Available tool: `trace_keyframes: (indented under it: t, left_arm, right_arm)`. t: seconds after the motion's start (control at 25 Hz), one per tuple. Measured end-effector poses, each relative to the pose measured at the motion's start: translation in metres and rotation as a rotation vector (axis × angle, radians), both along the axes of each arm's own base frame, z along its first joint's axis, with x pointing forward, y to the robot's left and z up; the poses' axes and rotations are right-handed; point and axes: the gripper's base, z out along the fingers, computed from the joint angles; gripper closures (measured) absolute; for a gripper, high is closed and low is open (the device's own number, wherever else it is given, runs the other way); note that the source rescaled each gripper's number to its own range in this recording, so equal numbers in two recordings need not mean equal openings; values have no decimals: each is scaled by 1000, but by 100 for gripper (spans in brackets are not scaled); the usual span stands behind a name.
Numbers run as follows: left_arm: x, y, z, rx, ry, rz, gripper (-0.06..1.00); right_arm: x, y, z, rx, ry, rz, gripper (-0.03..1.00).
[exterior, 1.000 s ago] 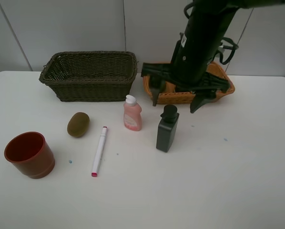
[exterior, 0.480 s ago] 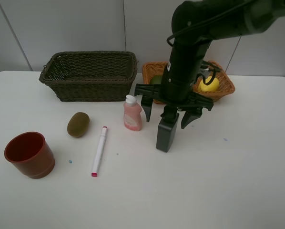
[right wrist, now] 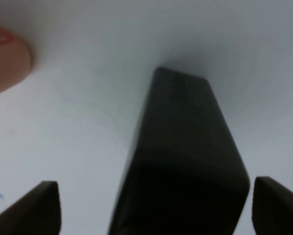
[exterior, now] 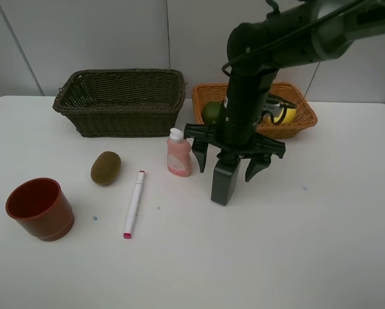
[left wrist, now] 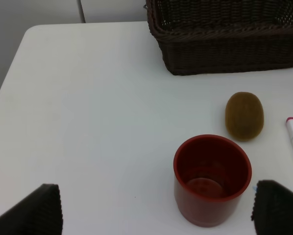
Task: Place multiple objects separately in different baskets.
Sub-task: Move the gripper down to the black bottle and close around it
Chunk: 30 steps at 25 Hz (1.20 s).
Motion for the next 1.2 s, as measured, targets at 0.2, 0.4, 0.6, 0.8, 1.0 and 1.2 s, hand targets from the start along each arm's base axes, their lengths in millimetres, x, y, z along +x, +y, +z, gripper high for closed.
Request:
trace_keyframes:
  t: [0.2,0.4,0.6,0.8,1.0,1.2]
  left_arm:
    - [0,0,0,0,0,0,-6]
    - [0,0,0,0,0,0,-6]
    - [0,0,0,0,0,0,-6]
    - [0,0,0,0,0,0,-6]
    - [0,0,0,0,0,0,-6]
    - [0,0,0,0,0,0,-6]
  right_arm:
    - [1,0,0,5,-7,-3,21]
    - [1,0,0,5,-7,-3,21]
    - [1,1,-3,6,2,-8,49]
    - [1,1,-7,-10,17,-6,93]
    - [0,0,-7,-12,20,-6,93]
    - [0,0,-7,-13,20,-6,93]
